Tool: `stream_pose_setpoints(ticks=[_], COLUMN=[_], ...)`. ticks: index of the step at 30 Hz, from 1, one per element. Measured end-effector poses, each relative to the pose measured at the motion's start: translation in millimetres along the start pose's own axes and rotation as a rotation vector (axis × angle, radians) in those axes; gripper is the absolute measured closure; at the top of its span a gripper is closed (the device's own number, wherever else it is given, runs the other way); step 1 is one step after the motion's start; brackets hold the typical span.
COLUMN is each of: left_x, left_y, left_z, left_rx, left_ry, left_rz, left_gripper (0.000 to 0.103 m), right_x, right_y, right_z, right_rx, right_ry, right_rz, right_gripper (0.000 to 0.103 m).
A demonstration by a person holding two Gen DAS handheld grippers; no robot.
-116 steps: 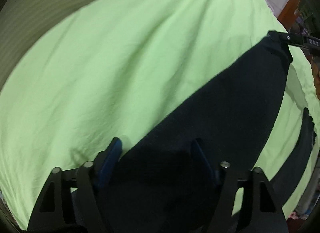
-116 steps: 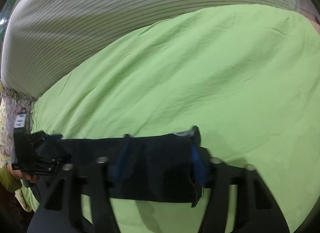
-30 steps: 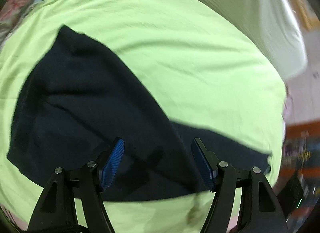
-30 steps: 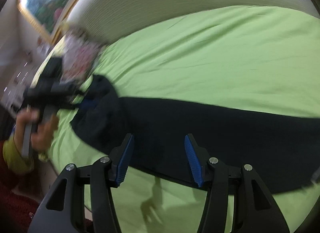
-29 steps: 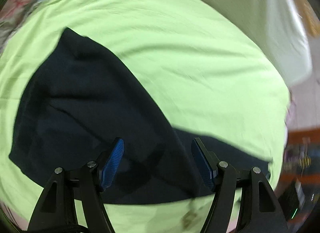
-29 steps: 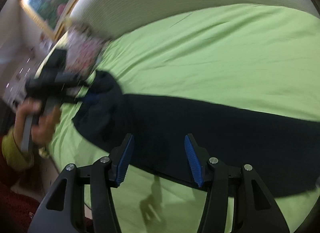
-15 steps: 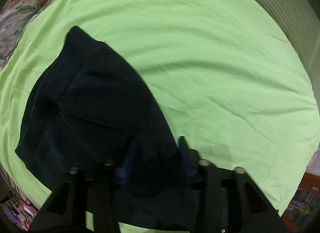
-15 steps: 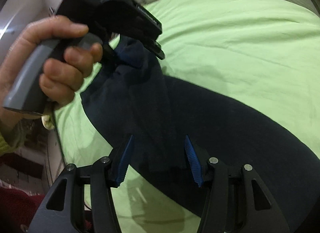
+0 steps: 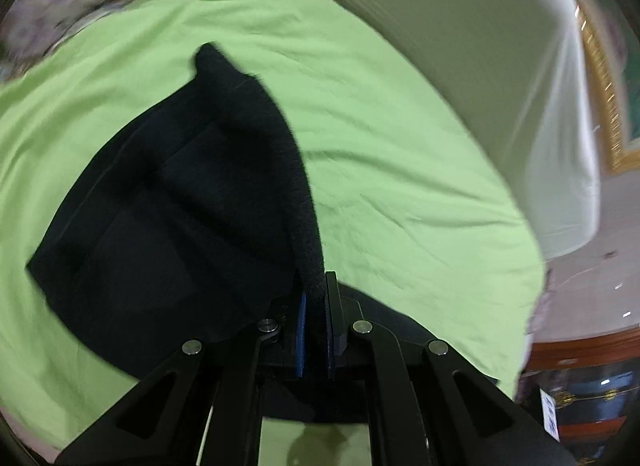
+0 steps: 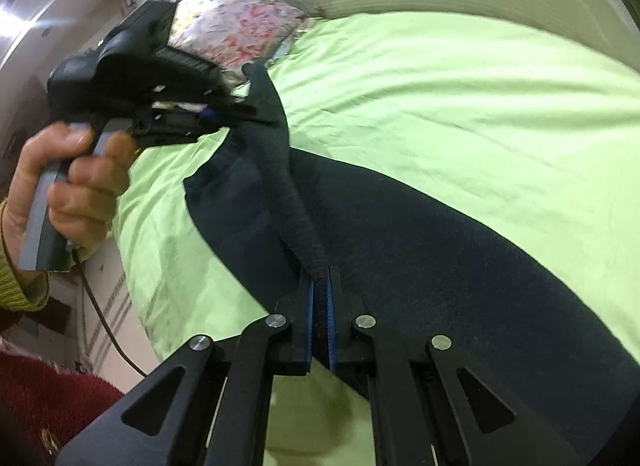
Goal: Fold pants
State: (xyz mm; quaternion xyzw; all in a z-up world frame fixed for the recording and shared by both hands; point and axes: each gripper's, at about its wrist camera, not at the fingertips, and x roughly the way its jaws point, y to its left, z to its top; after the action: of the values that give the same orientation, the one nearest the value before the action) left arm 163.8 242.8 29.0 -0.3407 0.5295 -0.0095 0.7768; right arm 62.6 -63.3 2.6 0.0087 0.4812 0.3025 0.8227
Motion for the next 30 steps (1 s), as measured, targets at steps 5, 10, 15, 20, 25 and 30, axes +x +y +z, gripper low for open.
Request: stream_pose_setpoints(ticks=[5, 10, 15, 20, 25, 30], left_x=[-17, -11, -10, -1, 7, 4], left_y=[27, 46, 71, 98, 108, 110], left_z=[-28, -46, -72, -100, -108, -107], left_rx=[-0.020, -0.037, -0.074, -0.103, -0.115, -0.106], left_ry=[-0.015, 0.001, 0.011, 0.036, 0.050, 0.044], left_rz=[-0.076, -0.101, -0.105, -0.085, -0.062, -0.039], left_gripper=[0.098, 0.098, 0.097, 0.097, 0.096, 0.092], right_x=[9, 29, 40, 50, 61, 66], right_y=[12, 23, 25, 26, 26, 24], right_z=[-6, -11, -7, -9, -10, -9], right_rx=[-0.071, -0.099, -0.119, -0.135, -0.144, -0.103], right_ry=[0.069, 0.133, 0.174, 0.210, 0.230, 0.254], right_rz=[-0.037, -0.067, -0.084, -0.093, -0.106, -0.104], right_gripper=[0.097, 0.097, 0.097, 0.097, 0.097, 0.090])
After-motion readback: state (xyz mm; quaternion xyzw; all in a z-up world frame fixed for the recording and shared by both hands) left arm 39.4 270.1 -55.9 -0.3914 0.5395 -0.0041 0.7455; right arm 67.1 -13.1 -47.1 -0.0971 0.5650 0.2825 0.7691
